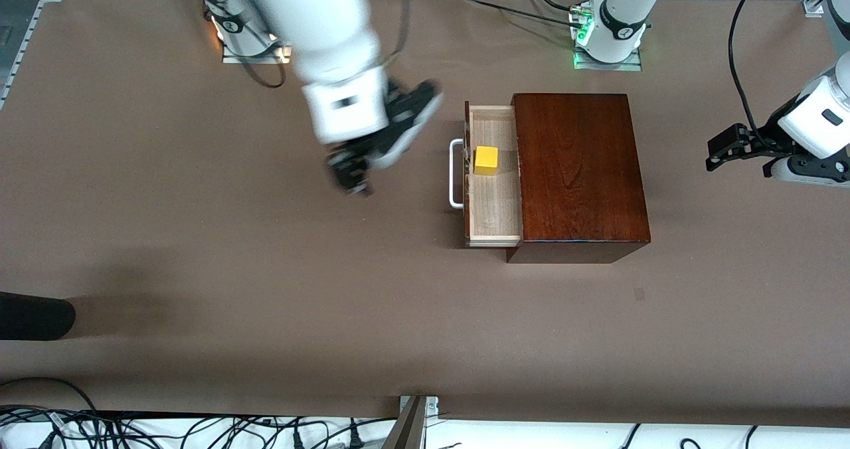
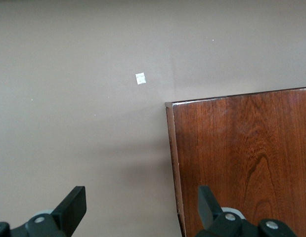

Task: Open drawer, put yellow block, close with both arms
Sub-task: 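Open the right gripper and withdraw it to its rest pose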

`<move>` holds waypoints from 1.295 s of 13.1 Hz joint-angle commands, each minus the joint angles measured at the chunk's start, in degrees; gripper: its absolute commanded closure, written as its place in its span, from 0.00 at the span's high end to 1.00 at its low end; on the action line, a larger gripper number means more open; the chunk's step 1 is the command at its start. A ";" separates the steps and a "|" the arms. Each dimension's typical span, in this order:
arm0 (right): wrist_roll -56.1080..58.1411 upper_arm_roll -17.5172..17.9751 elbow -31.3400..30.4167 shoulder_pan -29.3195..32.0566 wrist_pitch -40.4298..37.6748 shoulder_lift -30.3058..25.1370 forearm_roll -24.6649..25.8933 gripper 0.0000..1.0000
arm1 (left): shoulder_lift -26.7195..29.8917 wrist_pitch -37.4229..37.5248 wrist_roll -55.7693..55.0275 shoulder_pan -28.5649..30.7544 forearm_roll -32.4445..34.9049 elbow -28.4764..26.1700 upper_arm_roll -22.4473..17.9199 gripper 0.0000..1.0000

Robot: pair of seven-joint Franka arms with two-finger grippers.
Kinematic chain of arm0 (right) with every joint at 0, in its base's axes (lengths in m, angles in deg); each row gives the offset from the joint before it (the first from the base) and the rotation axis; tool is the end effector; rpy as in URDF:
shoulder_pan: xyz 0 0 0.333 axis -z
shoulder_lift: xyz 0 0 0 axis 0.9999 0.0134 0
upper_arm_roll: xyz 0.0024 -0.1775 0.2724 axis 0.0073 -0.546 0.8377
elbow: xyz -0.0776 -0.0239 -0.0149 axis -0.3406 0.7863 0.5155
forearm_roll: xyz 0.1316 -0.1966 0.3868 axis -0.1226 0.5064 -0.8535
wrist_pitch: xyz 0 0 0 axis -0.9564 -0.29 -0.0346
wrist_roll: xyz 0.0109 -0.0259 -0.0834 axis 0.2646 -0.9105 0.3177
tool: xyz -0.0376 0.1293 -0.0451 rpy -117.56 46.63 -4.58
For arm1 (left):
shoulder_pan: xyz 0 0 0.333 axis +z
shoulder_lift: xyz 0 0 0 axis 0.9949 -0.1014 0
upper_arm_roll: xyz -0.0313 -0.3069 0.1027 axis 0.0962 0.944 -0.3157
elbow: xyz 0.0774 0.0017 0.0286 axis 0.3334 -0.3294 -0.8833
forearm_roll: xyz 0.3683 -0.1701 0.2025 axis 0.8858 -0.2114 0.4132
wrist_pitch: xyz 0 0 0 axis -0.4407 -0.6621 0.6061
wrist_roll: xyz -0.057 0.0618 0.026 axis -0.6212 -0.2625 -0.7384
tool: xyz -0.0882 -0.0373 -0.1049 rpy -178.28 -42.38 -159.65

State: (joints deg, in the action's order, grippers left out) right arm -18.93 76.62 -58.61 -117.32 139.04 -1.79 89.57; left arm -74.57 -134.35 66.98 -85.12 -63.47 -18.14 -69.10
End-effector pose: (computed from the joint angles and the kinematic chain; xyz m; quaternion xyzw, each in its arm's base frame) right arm 0.6782 0.4150 0.5943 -0.8910 -0.4315 -0.1408 0.0077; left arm 0.6411 -0.0073 0.5401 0.9989 -0.0450 0.0049 0.0094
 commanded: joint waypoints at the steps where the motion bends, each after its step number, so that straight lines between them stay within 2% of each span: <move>1: -1.34 -0.34 -1.96 5.65 -2.49 -4.67 -0.98 1.00 | -0.71 3.42 -0.39 -0.29 0.08 2.73 -0.10 1.00; 4: -1.96 -7.45 -3.10 8.92 -11.45 -8.70 -6.50 1.00 | -1.24 3.42 -0.48 -0.38 0.17 3.70 -0.10 1.00; 5: -1.87 -10.52 -6.15 9.02 -13.56 -11.59 -8.09 1.00 | -1.42 3.42 -0.48 -0.47 0.25 3.88 -0.10 1.00; 8: -4.76 -15.37 -21.87 9.02 -12.45 -22.93 -7.49 1.00 | -1.33 6.66 0.31 -1.52 -0.10 4.15 1.04 1.00; 10: -6.52 -18.10 -29.70 9.02 -10.17 -27.16 -7.23 1.00 | -1.59 9.39 0.93 -1.87 -5.51 3.88 2.44 1.00; 11: -8.44 -18.72 -33.39 9.10 -8.59 -28.66 -7.14 1.00 | -3.16 9.40 1.02 -2.48 -7.37 4.06 2.89 1.00; 14: -11.62 -18.38 -46.05 10.24 -0.43 -34.10 -3.62 1.00 | -7.73 9.14 1.10 -7.22 -7.92 5.64 7.53 1.00; 17: -13.11 -17.59 -51.70 13.14 3.19 -35.09 -3.53 1.00 | -12.04 6.78 1.02 -12.67 -7.83 5.90 14.65 1.00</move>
State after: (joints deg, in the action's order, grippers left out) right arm -29.91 57.44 -104.29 -106.55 139.30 -33.28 85.29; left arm -82.82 -126.84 67.43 -94.56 -71.01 -15.14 -57.62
